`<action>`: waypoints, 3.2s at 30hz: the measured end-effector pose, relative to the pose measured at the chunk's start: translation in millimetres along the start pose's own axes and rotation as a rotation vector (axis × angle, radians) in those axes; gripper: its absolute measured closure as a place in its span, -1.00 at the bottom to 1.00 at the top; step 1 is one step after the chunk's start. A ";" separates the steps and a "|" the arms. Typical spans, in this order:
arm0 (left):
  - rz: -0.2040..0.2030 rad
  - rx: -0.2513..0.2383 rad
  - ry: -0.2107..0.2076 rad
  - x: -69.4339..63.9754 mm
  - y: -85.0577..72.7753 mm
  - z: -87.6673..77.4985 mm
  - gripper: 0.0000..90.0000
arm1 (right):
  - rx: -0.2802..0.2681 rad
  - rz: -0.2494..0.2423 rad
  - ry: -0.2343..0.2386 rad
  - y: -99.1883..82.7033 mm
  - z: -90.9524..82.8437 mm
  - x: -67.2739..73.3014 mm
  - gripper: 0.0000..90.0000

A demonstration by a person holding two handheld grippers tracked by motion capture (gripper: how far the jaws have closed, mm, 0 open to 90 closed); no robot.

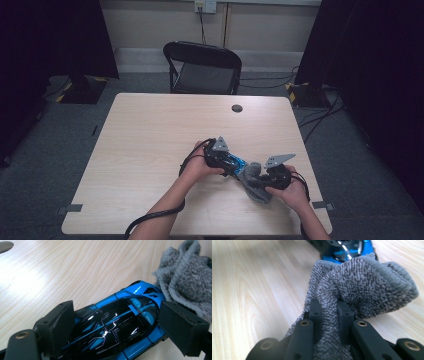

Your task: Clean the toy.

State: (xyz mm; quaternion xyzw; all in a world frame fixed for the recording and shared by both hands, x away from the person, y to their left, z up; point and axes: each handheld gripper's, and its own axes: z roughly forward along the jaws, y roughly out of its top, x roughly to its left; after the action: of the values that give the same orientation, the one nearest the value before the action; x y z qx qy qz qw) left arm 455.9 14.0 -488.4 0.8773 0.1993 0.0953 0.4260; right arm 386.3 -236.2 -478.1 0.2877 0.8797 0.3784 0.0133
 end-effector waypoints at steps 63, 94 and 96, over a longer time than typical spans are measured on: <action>-0.005 -0.012 -0.006 -0.1 -0.7 0.2 -0.68 | -0.110 0.064 -0.140 9.2 -50.7 -32.3 0.75; -0.004 -0.013 -0.011 -1.7 -0.2 1.2 -0.67 | -0.051 0.072 -0.219 -0.1 -3.3 -33.2 0.75; -0.004 -0.014 -0.011 -1.6 -0.3 1.1 -0.67 | -0.048 0.066 -0.214 -1.6 -4.5 -30.8 0.74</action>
State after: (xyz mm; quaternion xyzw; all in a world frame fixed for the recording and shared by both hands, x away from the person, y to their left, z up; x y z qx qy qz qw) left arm 454.7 12.7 -489.3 0.8745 0.1983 0.0910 0.4332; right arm 410.1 -255.9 -481.9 0.3547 0.8539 0.3669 0.1017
